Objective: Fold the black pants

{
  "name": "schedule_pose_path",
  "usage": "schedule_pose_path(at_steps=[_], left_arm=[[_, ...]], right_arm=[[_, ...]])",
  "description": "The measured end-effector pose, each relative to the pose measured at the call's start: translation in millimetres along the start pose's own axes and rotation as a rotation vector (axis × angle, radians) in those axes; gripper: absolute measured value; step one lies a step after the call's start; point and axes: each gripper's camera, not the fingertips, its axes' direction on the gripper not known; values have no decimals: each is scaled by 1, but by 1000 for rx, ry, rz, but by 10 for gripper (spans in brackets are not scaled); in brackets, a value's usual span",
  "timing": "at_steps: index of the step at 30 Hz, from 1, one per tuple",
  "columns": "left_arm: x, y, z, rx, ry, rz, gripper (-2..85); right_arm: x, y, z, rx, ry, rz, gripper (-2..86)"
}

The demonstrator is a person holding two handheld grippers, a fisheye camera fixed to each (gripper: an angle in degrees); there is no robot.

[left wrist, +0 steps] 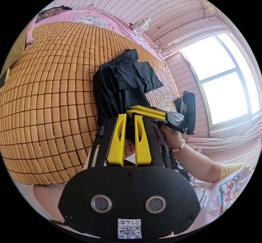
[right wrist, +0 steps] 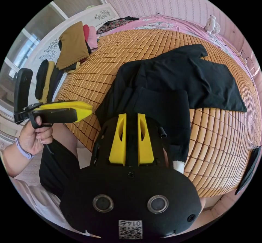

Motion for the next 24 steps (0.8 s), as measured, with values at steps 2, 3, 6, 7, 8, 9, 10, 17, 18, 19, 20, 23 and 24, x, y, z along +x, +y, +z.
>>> schedule_pose_path(at_steps=[2, 3, 6, 7, 8, 9, 10, 17, 18, 19, 20, 23, 24], left_arm=[[5, -4, 3, -7, 7, 33, 79], [9, -7, 7, -15, 8, 51, 85], [18, -16, 16, -37, -50, 84, 90], [21, -18, 18, -37, -77, 86, 89], [22, -19, 19, -32, -84, 82, 88], [23, -21, 19, -18, -83, 65, 85], [24, -21, 18, -3, -64, 43, 85], [37, -12, 18, -7, -74, 46, 88], [40, -10, 19, -9, -77, 57, 90], [42, -9, 22, -18, -86, 62, 94], [43, -8, 24, -23, -89, 63, 96], [50, -5, 35, -51, -121, 79, 113], [54, -5, 40, -64, -155, 91, 120]], right_arm=[[8, 7, -20, 54, -36, 23, 16], [10, 13, -33, 97, -23, 12, 12], [17, 20, -56, 154, 14, 21, 15], [18, 19, -59, 163, 9, 21, 19], [18, 15, -62, 182, 2, 23, 27], [15, 8, -61, 177, 2, 25, 65], [14, 4, -58, 171, 4, 32, 84], [49, -2, -46, 173, -207, 227, 28], [58, 5, -58, 211, -224, 251, 21], [61, 8, -63, 227, -222, 253, 18], [66, 13, -74, 244, -228, 258, 14], [78, 27, -107, 312, -288, 262, 8], [82, 35, -122, 346, -309, 261, 7]])
